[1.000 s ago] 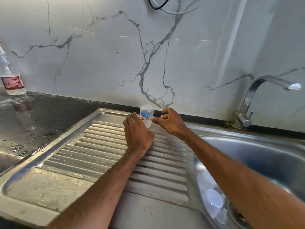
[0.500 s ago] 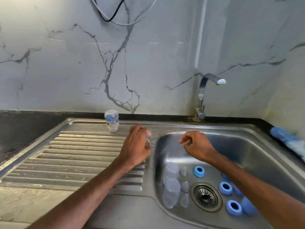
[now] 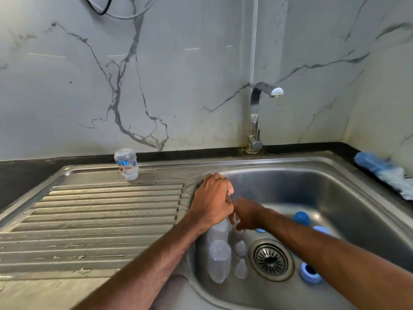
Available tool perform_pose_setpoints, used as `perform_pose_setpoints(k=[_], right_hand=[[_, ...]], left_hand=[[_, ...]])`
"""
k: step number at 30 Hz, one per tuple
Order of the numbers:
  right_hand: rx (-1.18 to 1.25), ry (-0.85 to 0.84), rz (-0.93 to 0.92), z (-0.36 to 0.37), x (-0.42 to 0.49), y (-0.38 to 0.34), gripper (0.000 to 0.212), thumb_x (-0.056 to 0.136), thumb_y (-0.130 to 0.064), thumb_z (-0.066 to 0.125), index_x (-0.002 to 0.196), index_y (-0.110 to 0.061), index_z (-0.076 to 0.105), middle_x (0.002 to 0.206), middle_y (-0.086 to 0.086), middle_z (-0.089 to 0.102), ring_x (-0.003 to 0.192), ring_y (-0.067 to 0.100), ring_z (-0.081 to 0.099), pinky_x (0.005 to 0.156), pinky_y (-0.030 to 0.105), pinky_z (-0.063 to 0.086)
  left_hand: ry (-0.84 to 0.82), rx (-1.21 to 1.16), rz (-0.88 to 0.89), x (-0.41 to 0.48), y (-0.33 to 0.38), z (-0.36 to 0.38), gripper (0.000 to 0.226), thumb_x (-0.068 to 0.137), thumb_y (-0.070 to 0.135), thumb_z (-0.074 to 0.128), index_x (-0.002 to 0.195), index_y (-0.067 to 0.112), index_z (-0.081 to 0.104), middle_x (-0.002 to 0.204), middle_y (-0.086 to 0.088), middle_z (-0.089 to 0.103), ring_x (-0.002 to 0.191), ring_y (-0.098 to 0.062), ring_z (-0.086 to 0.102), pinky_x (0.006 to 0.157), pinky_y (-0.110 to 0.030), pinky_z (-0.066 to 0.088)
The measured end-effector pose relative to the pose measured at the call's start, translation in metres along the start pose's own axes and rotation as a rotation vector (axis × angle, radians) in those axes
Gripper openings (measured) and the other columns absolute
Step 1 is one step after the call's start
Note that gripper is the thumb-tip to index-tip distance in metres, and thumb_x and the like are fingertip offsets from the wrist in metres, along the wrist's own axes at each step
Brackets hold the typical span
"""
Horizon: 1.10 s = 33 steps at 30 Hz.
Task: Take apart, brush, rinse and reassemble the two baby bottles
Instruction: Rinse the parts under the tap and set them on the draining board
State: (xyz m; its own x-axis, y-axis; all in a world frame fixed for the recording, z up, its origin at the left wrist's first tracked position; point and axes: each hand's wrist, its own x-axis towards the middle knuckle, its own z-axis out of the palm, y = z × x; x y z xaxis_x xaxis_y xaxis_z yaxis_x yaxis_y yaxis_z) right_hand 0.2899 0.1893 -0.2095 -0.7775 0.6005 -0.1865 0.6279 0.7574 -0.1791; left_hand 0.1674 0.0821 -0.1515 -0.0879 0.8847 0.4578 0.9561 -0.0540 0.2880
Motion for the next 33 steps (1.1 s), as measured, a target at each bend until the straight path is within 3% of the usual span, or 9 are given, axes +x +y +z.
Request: perform_pose_setpoints(k=[3,8,11,14,17,21,26,29,33], right_hand=[[0.003,0.048,0.021,0.007,0.002,-0.001,0.013,0.087,-0.002,0.062,0.098,-0.002,0.070,0.109,0.022,0.071,0.104,0.039,0.068,0.085,0.040,0.053],[0.191,0.181,0.182,-0.031,-0.008,0.008,0.011,0.085,-0.009,0.076,0.094,-0.004,0.080,0.097,0.014,0.078,0.091,0.027,0.074,0.084,0.032,0.057],[0.775,0.367,0.278,-0.065,-0.029,0.024,0.019,0.081,-0.001,0.085,0.099,-0.003,0.079,0.092,0.012,0.079,0.072,0.015,0.074,0.070,0.025,0.061],[1.493,0.549,0.235,-0.094,-0.053,0.033,0.039,0.081,0.003,0.080,0.117,-0.009,0.072,0.100,0.014,0.079,0.084,0.024,0.078,0.066,0.027,0.062],[1.778,0.554,0.158,-0.106,-0.067,0.034,0.038,0.091,0.007,0.068,0.119,-0.019,0.071,0.107,0.015,0.078,0.096,0.027,0.075,0.074,0.031,0.063],[1.613,0.669,0.140,-0.103,-0.070,0.027,0.021,0.098,0.001,0.066,0.112,-0.012,0.075,0.108,0.016,0.077,0.096,0.024,0.073,0.073,0.027,0.062],[1.311,0.813,0.226,-0.090,-0.066,0.027,0.019,0.092,-0.004,0.076,0.100,-0.021,0.075,0.105,0.006,0.076,0.097,0.023,0.075,0.072,0.027,0.064],[1.134,0.824,0.248,-0.078,-0.065,0.026,0.017,0.088,-0.007,0.081,0.094,-0.022,0.077,0.093,-0.001,0.078,0.088,0.019,0.076,0.078,0.032,0.065],[0.999,0.852,0.252,-0.074,-0.064,0.026,0.021,0.084,-0.007,0.084,0.092,-0.025,0.077,0.093,-0.013,0.077,0.083,0.001,0.075,0.083,0.025,0.063]], left_hand=[[0.011,-0.019,-0.009,0.001,-0.006,0.001,0.023,0.084,0.008,0.062,0.100,0.020,0.071,0.112,0.004,0.065,0.114,-0.017,0.054,0.101,-0.034,0.045],[0.014,-0.027,-0.020,0.006,-0.008,0.001,0.026,0.084,0.006,0.062,0.103,0.021,0.070,0.111,0.005,0.065,0.113,-0.015,0.053,0.094,-0.028,0.046],[0.028,-0.018,0.016,0.021,-0.003,-0.001,0.033,0.084,0.005,0.061,0.115,0.018,0.065,0.119,0.001,0.062,0.118,-0.017,0.051,0.098,-0.031,0.046],[0.075,0.038,0.109,0.051,0.014,-0.006,0.054,0.081,-0.001,0.061,0.134,0.007,0.054,0.134,-0.008,0.054,0.127,-0.022,0.044,0.108,-0.032,0.041],[0.172,0.206,0.250,0.089,0.038,-0.011,0.074,0.080,-0.003,0.059,0.151,0.001,0.036,0.153,-0.015,0.038,0.142,-0.028,0.034,0.118,-0.037,0.035],[0.186,0.538,0.474,0.136,0.060,-0.010,0.072,0.093,0.000,0.038,0.162,0.004,0.015,0.170,-0.016,0.010,0.156,-0.031,0.013,0.127,-0.043,0.018],[0.017,0.913,0.507,0.156,0.052,-0.006,0.045,0.105,0.015,0.045,0.148,0.005,0.041,0.157,-0.016,0.040,0.147,-0.031,0.034,0.123,-0.044,0.025],[0.028,0.933,0.452,0.151,0.045,-0.007,0.041,0.104,0.016,0.049,0.144,0.007,0.048,0.151,-0.014,0.049,0.140,-0.028,0.043,0.120,-0.043,0.031],[-0.034,0.839,0.344,0.131,0.027,0.001,0.040,0.101,0.017,0.056,0.140,0.008,0.052,0.139,-0.011,0.059,0.129,-0.025,0.050,0.107,-0.041,0.040]])
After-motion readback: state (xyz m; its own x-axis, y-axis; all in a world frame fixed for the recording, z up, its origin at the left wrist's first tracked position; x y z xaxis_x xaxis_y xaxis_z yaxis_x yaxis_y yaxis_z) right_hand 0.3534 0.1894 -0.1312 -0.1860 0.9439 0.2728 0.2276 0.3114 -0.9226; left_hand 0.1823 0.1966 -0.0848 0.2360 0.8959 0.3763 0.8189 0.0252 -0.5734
